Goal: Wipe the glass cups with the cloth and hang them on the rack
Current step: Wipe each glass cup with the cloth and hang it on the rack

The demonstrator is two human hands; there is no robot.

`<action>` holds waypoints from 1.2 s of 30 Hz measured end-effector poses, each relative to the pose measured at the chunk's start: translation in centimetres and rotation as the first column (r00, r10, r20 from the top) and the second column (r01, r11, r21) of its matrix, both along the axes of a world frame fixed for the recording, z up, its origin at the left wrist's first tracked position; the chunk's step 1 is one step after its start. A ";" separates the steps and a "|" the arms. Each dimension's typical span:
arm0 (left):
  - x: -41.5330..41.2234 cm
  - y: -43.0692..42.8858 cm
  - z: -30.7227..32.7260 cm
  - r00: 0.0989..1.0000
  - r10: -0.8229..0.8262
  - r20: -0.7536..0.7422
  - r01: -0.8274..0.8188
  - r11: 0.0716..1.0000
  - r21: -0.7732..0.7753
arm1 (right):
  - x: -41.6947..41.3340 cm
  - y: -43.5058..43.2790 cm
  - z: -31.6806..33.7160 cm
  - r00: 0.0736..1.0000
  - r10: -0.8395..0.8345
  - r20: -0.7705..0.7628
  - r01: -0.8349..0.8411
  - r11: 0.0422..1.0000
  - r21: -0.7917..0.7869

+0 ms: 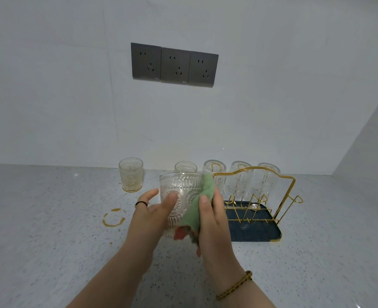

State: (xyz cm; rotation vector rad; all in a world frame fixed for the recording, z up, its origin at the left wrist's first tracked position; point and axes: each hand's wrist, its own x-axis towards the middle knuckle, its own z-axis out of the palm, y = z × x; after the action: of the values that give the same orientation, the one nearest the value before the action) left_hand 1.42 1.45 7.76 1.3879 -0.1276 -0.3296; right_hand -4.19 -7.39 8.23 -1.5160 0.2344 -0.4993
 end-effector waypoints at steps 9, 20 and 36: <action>-0.4 0.4 0.5 0.953 -0.231 -0.198 0.148 0.920 -0.363 | 1.0 1.4 0.4 0.989 -0.060 0.138 0.107 0.922 -0.371; -0.8 0.3 0.1 0.962 -0.264 -0.074 0.232 0.928 -0.290 | -0.1 0.4 0.2 0.993 0.117 0.000 -0.117 0.990 0.075; -0.1 0.3 0.2 0.980 -0.194 -0.051 0.185 0.972 -0.146 | -0.1 1.6 -1.5 0.994 0.073 0.083 -0.049 0.965 -0.257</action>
State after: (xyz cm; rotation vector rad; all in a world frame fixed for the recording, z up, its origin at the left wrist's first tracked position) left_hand 1.36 1.78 7.92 1.2259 -0.2266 -0.5149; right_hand -4.29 -5.77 6.73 -1.7397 0.0520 -0.5644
